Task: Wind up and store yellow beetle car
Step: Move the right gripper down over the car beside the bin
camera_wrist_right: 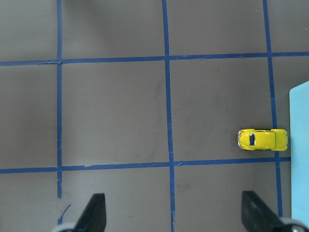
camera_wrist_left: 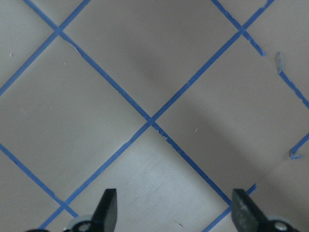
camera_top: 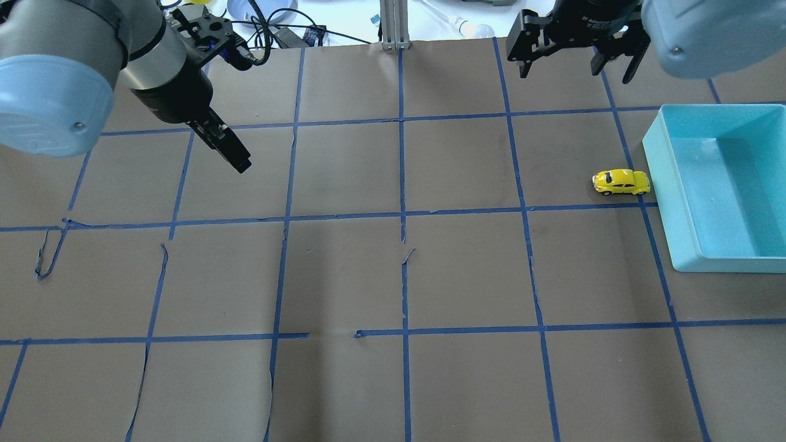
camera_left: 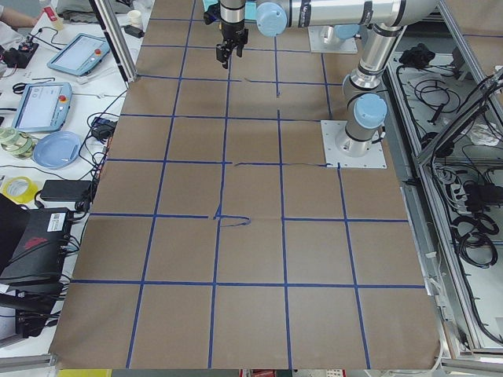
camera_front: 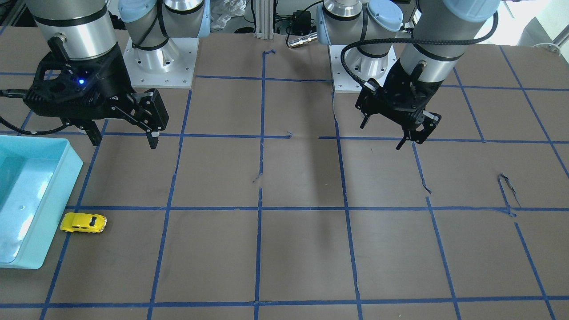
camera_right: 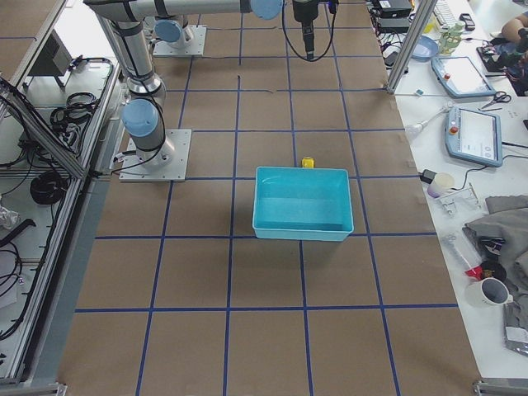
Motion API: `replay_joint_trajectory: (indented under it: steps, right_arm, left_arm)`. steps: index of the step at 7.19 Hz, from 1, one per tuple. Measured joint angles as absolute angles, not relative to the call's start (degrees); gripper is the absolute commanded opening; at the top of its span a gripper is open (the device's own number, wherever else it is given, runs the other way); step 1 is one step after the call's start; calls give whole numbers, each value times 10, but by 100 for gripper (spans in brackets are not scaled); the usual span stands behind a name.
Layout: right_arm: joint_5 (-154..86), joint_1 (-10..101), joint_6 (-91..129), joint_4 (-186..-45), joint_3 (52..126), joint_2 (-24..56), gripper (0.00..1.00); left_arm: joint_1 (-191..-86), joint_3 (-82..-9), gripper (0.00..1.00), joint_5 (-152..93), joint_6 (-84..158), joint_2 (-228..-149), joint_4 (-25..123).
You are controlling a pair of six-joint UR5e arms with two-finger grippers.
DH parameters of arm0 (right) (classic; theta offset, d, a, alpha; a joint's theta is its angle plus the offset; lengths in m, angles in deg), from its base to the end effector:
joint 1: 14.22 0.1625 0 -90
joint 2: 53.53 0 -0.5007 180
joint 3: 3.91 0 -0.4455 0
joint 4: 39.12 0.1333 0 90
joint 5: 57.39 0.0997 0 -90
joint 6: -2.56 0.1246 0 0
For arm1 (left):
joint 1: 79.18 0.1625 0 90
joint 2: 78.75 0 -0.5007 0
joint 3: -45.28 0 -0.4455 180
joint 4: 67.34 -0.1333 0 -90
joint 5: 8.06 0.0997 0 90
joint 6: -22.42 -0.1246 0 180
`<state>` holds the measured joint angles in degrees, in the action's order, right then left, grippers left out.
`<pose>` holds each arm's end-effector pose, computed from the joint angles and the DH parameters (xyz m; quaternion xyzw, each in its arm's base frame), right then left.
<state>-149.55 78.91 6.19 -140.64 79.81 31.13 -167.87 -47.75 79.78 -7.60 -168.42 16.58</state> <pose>0.1621 -0.6083 0.5683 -0.0064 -0.9939 0.1094 0.0123 -0.1254 -0.5520 0.5238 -0.2483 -0.9680 0.0335 0.0102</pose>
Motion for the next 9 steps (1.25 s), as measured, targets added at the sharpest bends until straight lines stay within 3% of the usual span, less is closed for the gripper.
replay_joint_trajectory:
  steps: [1,4,9]
  right_arm:
    - [-1496,785,36,-1406,799,309,100]
    - [-1494,756,-58,-1404,811,304,100]
    - [-1481,648,-427,-1415,895,292,100]
  left_arm:
    - [-1676,-479,100,807,-16,-1675,168]
    - [-1666,-476,100,816,53,-1668,168]
    - [-1666,-465,100,818,143,-1672,169]
